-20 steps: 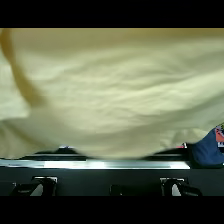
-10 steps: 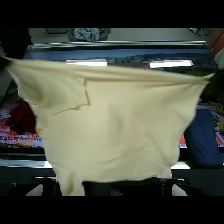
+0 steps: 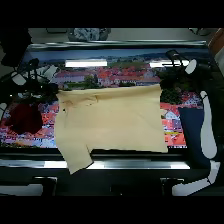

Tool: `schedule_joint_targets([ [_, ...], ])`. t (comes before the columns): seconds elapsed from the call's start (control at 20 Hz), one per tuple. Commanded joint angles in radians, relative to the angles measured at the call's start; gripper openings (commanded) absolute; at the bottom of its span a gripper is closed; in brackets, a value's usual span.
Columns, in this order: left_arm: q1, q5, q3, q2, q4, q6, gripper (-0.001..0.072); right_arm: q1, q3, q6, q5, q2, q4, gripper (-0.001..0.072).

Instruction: Fold the shirts.

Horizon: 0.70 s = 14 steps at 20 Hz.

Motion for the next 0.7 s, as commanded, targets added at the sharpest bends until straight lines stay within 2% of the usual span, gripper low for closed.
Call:
schedule_joint_targets([
  [0.0,0.000,0.211,0.039,-0.092,-0.054,-0.010,0.0027,0.011,-0.003,0.077,-0.284,-0.061,0.000,0.0048],
  [0.15,0.003,0.219,0.104,-0.121,-0.054,-0.018,0.0027,0.011,-0.003,0.077,-0.287,-0.064,-0.006,0.0048],
  [0.25,0.006,0.156,0.124,-0.120,-0.055,-0.018,0.0027,0.011,-0.003,0.077,-0.190,-0.063,-0.006,0.0049],
  [0.4,0.008,-0.098,0.125,-0.119,-0.021,-0.016,0.0028,0.011,-0.003,0.037,0.037,-0.056,-0.015,0.0049],
  [0.5,0.008,-0.320,0.124,-0.113,0.002,0.065,0.0028,0.011,-0.003,-0.011,0.198,-0.034,-0.014,0.0049],
  [0.65,0.006,-0.461,0.109,-0.114,0.001,0.072,0.0027,0.011,-0.008,-0.052,0.385,-0.046,-0.029,0.0050],
])
